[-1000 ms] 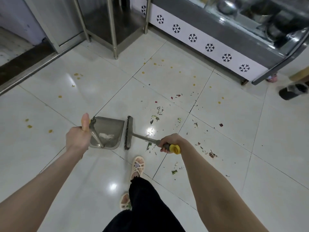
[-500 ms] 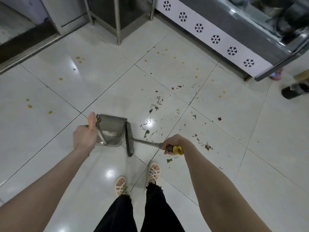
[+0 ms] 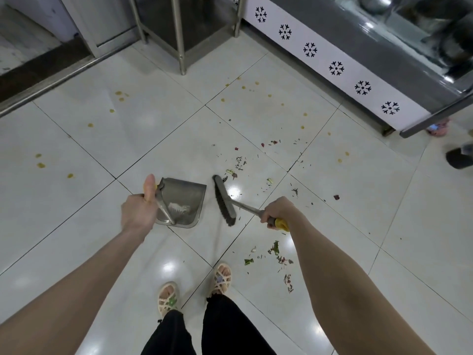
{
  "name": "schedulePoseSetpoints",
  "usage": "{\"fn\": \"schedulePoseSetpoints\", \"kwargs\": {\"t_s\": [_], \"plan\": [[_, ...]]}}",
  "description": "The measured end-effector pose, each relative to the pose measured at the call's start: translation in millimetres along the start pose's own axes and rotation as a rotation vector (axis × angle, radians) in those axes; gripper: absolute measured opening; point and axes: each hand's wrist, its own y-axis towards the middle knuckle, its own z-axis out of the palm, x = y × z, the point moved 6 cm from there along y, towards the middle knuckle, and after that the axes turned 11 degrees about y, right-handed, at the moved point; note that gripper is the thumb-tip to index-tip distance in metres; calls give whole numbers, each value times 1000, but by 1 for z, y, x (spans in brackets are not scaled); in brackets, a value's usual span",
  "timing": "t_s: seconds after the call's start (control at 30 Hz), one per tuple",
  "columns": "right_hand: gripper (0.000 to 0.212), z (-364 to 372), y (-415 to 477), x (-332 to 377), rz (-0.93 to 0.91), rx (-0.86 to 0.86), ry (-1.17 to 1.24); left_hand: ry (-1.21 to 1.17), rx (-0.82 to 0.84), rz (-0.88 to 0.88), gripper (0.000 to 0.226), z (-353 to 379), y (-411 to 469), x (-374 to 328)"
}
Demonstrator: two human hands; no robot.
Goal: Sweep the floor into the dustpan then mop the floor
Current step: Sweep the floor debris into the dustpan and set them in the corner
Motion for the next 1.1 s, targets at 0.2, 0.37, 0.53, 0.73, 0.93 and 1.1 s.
{"fn": "schedulePoseSetpoints", "kwargs": {"t_s": [0.2,0.37,0.53,0.73,0.93,1.1], "plan": [[16,-34,29,15,-106,-75,2,-12,-31,-19,84,21,10,-34],[13,-63,31,28,-96,-68,171,-26,-41,-13,88,26,19,-58],[23,-76,26,52,-88,-36,316,-23,-60,1,89,19,38,-84],[18,-61,30,116,-101,28,370,-41,-59,41,88,-11,99,-120],[9,-17,47,199,-67,58,447,33,-45,106,88,-53,180,-153],[13,20,64,256,-39,100,535,50,-24,162,88,-84,242,-179]]}}
